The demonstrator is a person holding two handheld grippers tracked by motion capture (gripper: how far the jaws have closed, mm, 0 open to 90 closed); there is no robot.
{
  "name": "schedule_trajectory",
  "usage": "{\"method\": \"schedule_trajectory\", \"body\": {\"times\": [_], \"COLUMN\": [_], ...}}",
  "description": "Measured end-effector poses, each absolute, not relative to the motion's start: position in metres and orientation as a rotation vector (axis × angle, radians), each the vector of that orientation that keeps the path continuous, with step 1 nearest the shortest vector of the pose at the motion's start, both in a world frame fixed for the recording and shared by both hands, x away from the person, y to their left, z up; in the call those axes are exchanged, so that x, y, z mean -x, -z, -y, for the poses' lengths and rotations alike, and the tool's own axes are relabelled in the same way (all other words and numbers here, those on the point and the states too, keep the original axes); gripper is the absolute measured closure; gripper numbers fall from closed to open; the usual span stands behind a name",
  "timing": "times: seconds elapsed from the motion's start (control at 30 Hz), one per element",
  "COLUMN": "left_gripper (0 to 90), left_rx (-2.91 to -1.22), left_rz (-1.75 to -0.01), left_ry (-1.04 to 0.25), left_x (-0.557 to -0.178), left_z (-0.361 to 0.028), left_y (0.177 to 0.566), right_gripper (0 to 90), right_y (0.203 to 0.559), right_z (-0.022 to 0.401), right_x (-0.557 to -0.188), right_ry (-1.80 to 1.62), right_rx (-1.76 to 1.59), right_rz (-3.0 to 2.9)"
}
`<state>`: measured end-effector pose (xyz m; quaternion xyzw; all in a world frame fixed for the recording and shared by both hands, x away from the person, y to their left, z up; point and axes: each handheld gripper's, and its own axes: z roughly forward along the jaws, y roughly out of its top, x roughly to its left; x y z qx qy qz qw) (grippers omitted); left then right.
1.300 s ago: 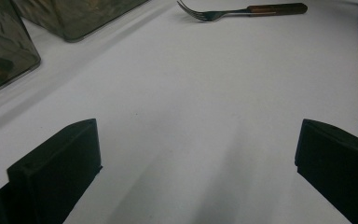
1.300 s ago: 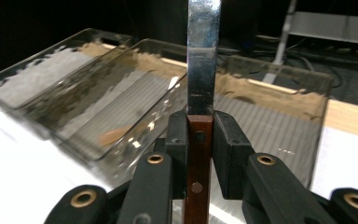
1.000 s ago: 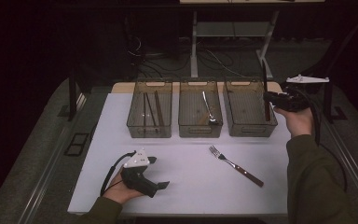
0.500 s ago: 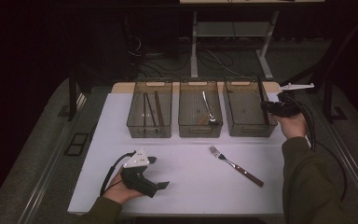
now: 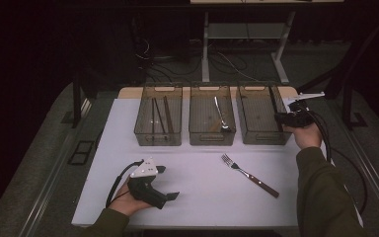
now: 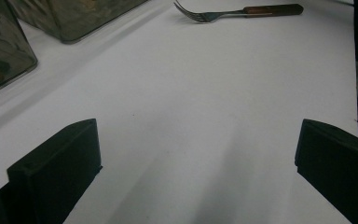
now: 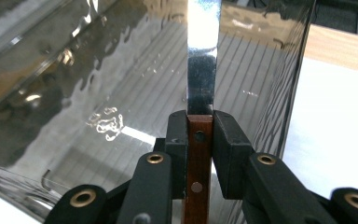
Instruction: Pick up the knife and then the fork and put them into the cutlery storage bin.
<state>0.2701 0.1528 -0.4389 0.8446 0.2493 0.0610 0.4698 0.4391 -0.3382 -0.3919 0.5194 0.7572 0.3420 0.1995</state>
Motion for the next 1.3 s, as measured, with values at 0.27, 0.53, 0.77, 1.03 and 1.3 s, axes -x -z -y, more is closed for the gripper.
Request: {"method": "schedule_trajectory", "body": {"times": [0.27, 0.53, 0.77, 1.03, 1.3], "left_gripper": [0.0, 0.0, 0.0, 0.0, 0.0], "left_rx": [-2.069, -2.070, -2.074, -2.074, -2.077], "left_rz": [-0.609, -0.609, -0.608, -0.610, -0.608], "left_ry": [-0.149, -0.150, -0.151, -0.154, -0.154], "left_x": [-0.270, -0.270, -0.270, -0.269, -0.269], "left_z": [-0.153, -0.153, -0.153, -0.153, -0.151], "left_y": [0.439, 0.439, 0.439, 0.438, 0.439], "right_gripper": [58.9, 49.1, 43.2, 38.7, 35.3], "right_y": [0.395, 0.387, 0.376, 0.370, 0.375], "right_z": [0.338, 0.339, 0.340, 0.335, 0.326], "right_x": [-0.441, -0.430, -0.408, -0.375, -0.348], "right_ry": [-0.934, -1.052, -1.187, -1.274, -1.304], "right_rx": [-1.482, -1.462, -1.406, -1.346, -1.287], "right_rz": [-2.133, -2.117, -2.101, -2.101, -2.141]}}
